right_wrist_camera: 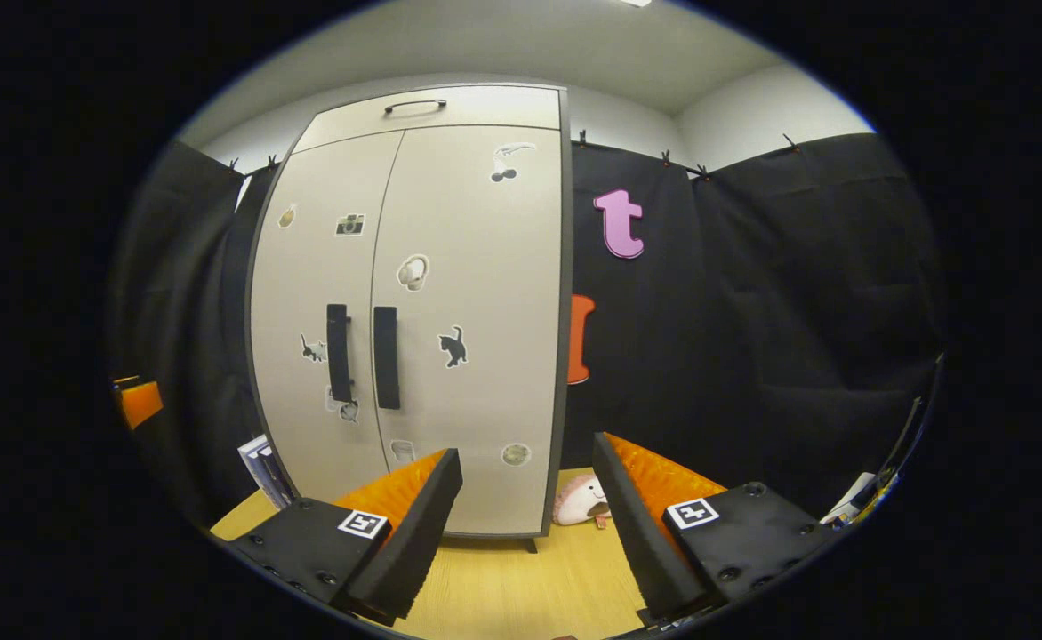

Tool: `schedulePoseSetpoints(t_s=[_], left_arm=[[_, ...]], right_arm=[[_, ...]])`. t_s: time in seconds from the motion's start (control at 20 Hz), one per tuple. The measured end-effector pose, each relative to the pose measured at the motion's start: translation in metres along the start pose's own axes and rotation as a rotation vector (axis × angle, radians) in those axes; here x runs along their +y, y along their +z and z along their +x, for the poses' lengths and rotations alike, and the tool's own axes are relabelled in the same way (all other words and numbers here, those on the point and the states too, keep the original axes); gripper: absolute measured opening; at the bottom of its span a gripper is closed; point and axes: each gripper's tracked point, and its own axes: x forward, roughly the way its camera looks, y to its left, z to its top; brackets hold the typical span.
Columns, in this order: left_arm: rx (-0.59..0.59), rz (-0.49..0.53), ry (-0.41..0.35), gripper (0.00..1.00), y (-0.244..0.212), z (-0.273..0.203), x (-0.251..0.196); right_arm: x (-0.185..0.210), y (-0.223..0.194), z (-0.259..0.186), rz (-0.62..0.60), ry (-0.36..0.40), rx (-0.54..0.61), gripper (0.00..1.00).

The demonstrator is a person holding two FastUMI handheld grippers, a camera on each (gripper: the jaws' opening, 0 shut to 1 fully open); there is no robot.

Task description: Open the right door of the double-door shoe cabinet with the right hand, and open the left door with the left hand.

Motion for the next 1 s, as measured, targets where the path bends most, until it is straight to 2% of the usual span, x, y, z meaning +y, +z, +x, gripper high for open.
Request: schedulePoseSetpoints(t_s=[0.35, 0.75, 0.8, 0.9, 1.0], left_arm=[[0.018, 0.007, 0.024, 0.94, -0.01, 0.008, 0.018], [0.022, 0.04, 0.081, 0.95, -0.015, 0.02, 0.052], [0.017, 0.046, 0.086, 0.95, -0.014, 0.02, 0.055], [0.013, 0.056, 0.096, 0.94, -0.012, 0.022, 0.062], [0.008, 0.062, 0.104, 0.94, -0.011, 0.024, 0.066]], right_arm=[[0.076, 0.033, 0.057, 0.023, 0.101, -0.051, 0.98], [0.129, 0.031, 0.132, 0.042, 0.134, -0.016, 0.98], [0.132, 0.031, 0.139, 0.04, 0.133, -0.018, 0.94], [0.137, 0.026, 0.153, 0.041, 0.126, -0.005, 1.0], [0.14, 0.021, 0.166, 0.053, 0.121, 0.012, 0.98]])
